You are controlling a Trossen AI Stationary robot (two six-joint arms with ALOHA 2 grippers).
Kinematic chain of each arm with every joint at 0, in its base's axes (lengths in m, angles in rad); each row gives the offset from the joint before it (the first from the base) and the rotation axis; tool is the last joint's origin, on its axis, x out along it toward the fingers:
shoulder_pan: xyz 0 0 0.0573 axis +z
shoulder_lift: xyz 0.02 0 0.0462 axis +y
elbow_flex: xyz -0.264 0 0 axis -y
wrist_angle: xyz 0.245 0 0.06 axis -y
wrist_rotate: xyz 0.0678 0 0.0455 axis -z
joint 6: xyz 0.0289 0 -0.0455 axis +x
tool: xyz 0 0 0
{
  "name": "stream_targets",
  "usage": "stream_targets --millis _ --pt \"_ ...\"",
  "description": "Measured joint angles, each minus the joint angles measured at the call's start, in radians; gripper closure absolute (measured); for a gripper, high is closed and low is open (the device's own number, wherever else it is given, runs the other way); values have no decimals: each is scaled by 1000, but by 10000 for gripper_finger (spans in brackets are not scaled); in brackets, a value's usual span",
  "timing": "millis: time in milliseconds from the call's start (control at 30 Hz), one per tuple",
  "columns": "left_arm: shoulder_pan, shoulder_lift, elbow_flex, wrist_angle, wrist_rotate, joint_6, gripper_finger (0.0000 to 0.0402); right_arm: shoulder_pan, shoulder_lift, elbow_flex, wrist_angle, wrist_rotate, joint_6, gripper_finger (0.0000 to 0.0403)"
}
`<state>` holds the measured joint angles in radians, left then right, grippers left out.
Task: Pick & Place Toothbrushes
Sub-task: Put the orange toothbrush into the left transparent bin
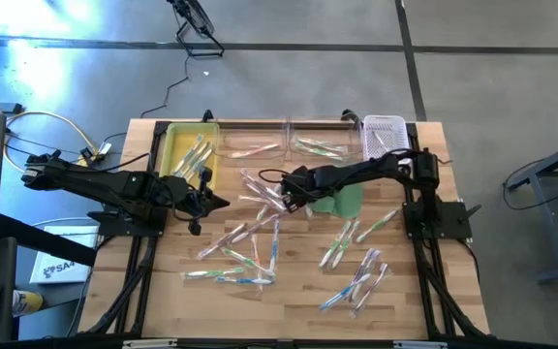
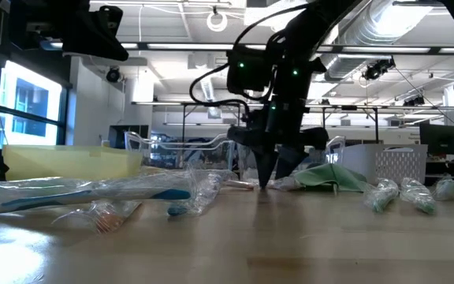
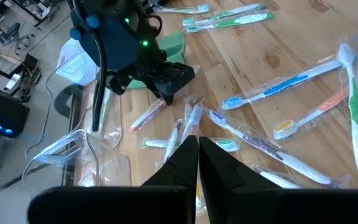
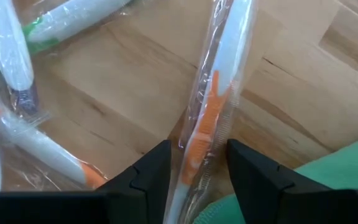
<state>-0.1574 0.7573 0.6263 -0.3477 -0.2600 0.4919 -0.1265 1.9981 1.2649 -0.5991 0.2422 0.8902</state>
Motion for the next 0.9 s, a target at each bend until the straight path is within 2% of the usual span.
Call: stream_targets --millis 200,567,900 --pt "0 0 0 0 0 0 392 2 0 -3 15 -2 -4 279" --pt "0 0 0 0 0 0 392 2 1 -3 20 -7 -32 366" --pt "0 0 0 0 0 0 392 1 -33 -7 20 -44 -57 395"
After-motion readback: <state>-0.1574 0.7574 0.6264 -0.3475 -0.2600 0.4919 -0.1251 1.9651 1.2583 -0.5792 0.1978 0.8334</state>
